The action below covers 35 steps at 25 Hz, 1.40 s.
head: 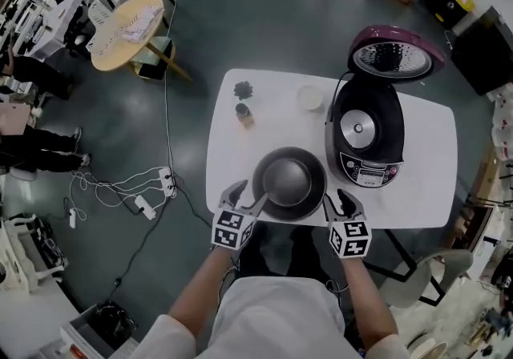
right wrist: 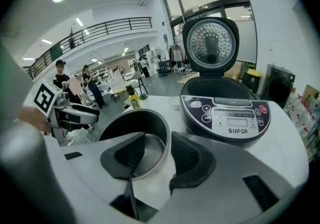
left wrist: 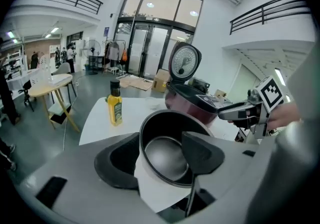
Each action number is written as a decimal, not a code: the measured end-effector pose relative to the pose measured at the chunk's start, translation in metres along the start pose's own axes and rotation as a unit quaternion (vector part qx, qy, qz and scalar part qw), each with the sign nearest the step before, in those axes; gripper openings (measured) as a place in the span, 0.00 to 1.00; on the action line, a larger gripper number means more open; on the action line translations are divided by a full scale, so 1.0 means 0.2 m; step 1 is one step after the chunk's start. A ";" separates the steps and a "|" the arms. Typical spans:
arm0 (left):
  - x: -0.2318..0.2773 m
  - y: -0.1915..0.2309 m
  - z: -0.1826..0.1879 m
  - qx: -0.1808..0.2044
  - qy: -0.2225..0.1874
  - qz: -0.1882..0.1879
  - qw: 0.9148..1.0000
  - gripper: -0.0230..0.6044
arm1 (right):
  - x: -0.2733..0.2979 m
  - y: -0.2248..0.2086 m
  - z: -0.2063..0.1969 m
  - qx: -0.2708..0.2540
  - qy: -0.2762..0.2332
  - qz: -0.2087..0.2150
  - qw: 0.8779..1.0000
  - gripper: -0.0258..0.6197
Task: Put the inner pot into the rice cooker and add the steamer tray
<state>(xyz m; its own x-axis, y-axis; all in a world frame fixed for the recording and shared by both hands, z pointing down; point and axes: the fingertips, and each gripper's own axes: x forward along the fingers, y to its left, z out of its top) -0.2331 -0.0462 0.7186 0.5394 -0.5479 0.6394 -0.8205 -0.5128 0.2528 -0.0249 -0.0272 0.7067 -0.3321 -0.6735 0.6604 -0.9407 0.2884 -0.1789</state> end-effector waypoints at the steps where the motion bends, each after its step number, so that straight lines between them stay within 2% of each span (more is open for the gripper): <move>1: 0.03 0.02 -0.03 -0.007 0.006 0.007 1.000 0.48 | 0.04 -0.01 -0.02 0.000 0.009 0.005 1.000 0.32; 6: 0.15 0.08 -0.15 -0.034 0.032 0.031 0.998 0.50 | 0.23 -0.04 -0.13 -0.001 0.051 0.024 0.998 0.34; 13: 0.28 0.10 -0.27 -0.063 0.061 0.043 0.995 0.50 | 0.43 -0.05 -0.24 -0.010 0.102 0.040 0.994 0.36; 17: 0.34 0.10 -0.33 -0.066 0.084 0.050 0.993 0.44 | 0.50 -0.06 -0.29 -0.018 0.133 0.041 0.990 0.35; 19: 0.36 0.12 -0.36 -0.064 0.094 0.066 0.991 0.34 | 0.53 -0.07 -0.30 -0.020 0.142 0.042 0.989 0.30; 20: 0.36 0.13 -0.36 -0.065 0.096 0.076 0.990 0.29 | 0.54 -0.06 -0.31 -0.022 0.144 0.044 0.988 0.27; 22: 0.35 0.15 -0.37 -0.071 0.097 0.092 0.989 0.25 | 0.55 -0.06 -0.30 -0.027 0.147 0.046 0.988 0.20; 28: 0.26 0.12 -0.30 -0.077 0.084 0.141 0.983 0.17 | 0.47 -0.05 -0.26 -0.050 0.144 0.055 0.987 0.17; 35: 0.03 0.02 -0.13 -0.086 0.049 0.189 0.977 0.15 | 0.28 -0.01 0.03 -0.047 0.096 0.069 0.992 0.14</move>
<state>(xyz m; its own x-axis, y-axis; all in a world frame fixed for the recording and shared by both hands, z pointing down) -0.2372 -0.0340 0.7433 0.1787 -0.6065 0.7747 -0.9816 -0.1637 0.0983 -0.0423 -0.0692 0.7402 -0.4292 -0.4832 0.7631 -0.8732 0.4378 -0.2140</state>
